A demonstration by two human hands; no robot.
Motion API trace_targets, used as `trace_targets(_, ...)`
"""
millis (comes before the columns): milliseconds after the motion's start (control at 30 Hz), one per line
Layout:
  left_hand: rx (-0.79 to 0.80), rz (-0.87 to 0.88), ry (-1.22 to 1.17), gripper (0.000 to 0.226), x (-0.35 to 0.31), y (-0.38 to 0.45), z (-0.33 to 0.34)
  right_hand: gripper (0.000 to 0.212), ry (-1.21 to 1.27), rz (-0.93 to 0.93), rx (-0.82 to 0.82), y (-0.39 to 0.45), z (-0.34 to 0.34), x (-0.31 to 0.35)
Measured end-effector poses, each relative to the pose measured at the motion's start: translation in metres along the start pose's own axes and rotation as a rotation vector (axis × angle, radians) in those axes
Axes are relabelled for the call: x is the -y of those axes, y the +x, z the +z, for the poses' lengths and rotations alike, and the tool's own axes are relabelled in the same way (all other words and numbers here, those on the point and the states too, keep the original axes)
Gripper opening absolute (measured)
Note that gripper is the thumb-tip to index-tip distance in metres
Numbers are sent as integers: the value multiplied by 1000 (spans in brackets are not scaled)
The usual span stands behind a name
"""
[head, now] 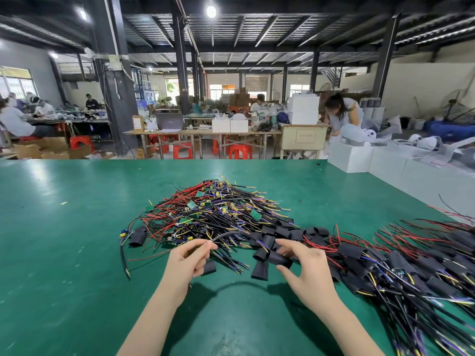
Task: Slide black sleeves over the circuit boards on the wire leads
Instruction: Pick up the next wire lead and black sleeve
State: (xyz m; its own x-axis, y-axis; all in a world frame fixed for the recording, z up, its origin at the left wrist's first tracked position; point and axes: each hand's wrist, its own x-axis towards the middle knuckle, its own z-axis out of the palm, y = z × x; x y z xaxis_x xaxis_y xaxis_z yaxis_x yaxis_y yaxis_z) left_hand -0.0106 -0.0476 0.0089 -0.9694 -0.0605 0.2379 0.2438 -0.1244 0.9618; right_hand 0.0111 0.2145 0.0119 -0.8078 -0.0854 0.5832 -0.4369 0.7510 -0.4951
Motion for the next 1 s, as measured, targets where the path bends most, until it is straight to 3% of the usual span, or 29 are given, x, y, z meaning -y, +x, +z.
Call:
trace_targets(533,59,-8,27,17,-1,-3,2,48,362,121,-107,2,0,-2)
trace_targets(633,63,-16,86,18,-1,-4,2,51,207,44,-104,2,0,-3)
trace_targets(800,188,-69,244,19,-1,-7,9,58,-291,-278,-103,1,1,-5)
trace_targets(1000,320,-66,223,14,-5,-7,9,53,-305,-277,-116,2,0,-5)
